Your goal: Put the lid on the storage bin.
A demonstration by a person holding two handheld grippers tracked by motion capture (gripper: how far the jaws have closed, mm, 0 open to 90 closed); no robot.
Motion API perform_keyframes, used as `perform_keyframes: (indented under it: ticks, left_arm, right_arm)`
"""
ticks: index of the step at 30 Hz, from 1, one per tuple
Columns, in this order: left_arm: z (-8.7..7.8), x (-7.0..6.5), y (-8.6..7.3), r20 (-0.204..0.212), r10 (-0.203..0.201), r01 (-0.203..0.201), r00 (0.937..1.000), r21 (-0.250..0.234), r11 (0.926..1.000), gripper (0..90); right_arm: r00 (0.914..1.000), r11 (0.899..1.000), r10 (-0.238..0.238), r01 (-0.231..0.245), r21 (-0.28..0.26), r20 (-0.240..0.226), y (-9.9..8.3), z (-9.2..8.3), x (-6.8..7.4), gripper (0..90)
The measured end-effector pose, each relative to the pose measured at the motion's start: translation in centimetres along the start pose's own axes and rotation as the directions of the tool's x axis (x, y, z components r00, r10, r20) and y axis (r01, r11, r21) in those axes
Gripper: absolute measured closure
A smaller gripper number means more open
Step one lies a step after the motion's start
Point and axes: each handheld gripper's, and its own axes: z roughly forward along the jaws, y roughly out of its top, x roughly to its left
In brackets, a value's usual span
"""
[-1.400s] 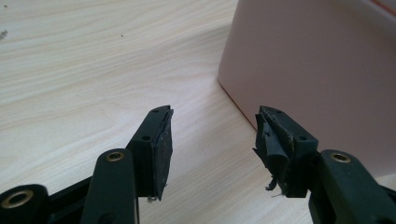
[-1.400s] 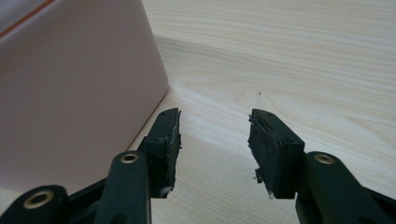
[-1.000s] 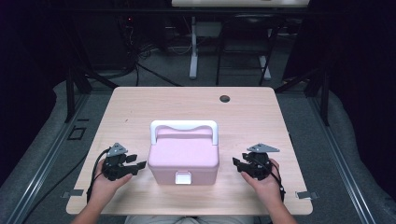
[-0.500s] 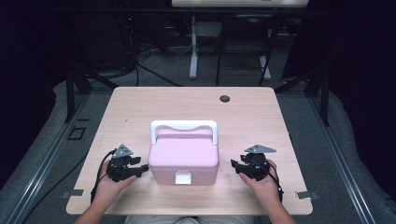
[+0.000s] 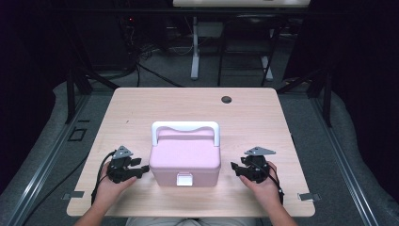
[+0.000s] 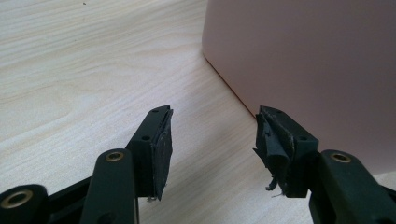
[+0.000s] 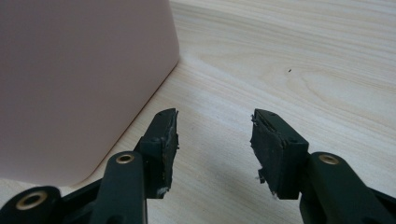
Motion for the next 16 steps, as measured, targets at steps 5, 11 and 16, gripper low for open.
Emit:
perform_keyframes:
  ticks: [5,11,16]
  left_arm:
    - [-0.02,0.12,-0.03,-0.003,-0.004,0.004,1.0000,-0.004,1.0000,45.2]
    - [-0.07,0.30,-0.06,0.000,-0.016,0.016,0.9999,-0.006,0.9999,45.1]
    - [0.05,0.27,0.00,-0.003,-0.012,0.012,0.9999,-0.016,0.9998,44.7]
  right_arm:
    - [0.9999,1.000,-0.016,0.016,-0.006,-0.004,-0.02,0.10,0.25,49.9]
    - [0.9999,1.000,-0.015,0.015,-0.005,-0.007,-0.06,0.11,0.26,49.8]
    - [1.0000,1.000,-0.006,0.006,-0.016,-0.002,-0.10,0.03,0.07,49.5]
